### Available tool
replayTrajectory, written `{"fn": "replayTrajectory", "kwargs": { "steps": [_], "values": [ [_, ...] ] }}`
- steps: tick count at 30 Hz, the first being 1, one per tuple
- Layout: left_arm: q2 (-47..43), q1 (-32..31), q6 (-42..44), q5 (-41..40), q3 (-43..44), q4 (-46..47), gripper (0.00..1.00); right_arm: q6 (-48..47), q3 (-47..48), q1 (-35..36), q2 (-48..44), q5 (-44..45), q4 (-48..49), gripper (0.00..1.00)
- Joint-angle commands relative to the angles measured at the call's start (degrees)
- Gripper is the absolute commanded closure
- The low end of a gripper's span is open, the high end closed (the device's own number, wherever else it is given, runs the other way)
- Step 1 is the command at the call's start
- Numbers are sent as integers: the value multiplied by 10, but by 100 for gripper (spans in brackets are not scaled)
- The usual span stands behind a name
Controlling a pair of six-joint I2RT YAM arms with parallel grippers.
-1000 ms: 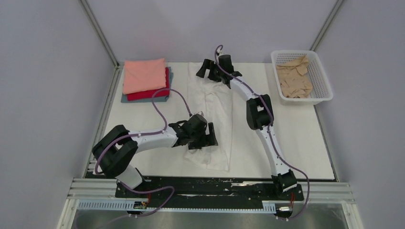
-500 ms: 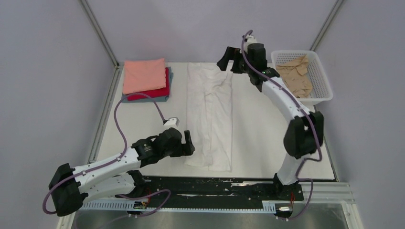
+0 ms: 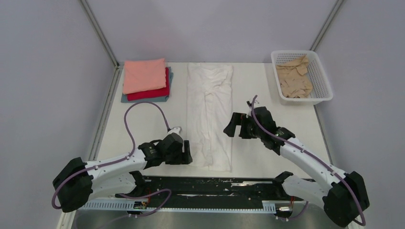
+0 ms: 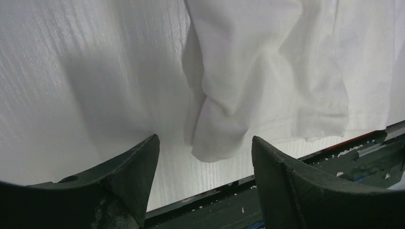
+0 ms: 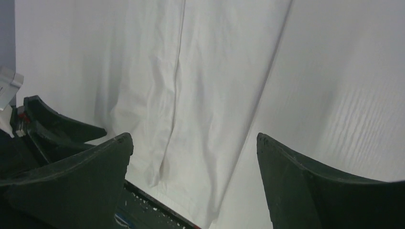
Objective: Fold and stack the t-shirts
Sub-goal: Grab the bottom of the folded rectangular tshirt with both arms
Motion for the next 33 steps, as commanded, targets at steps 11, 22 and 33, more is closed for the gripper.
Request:
{"fn": "replayTrajectory", "kwargs": {
  "steps": [11,22,33],
  "values": [
    [95,-27,3,-1,29,2,53,193,-140,188,-72,-10,-55,16],
    [94,-28,-41,10,-4,-23,100,279,-186,258,-51,13,-48,48],
    [70,-28,-58,22,-35,5,100,342,-221,289,-33,66,-36,67]
  ]
}}
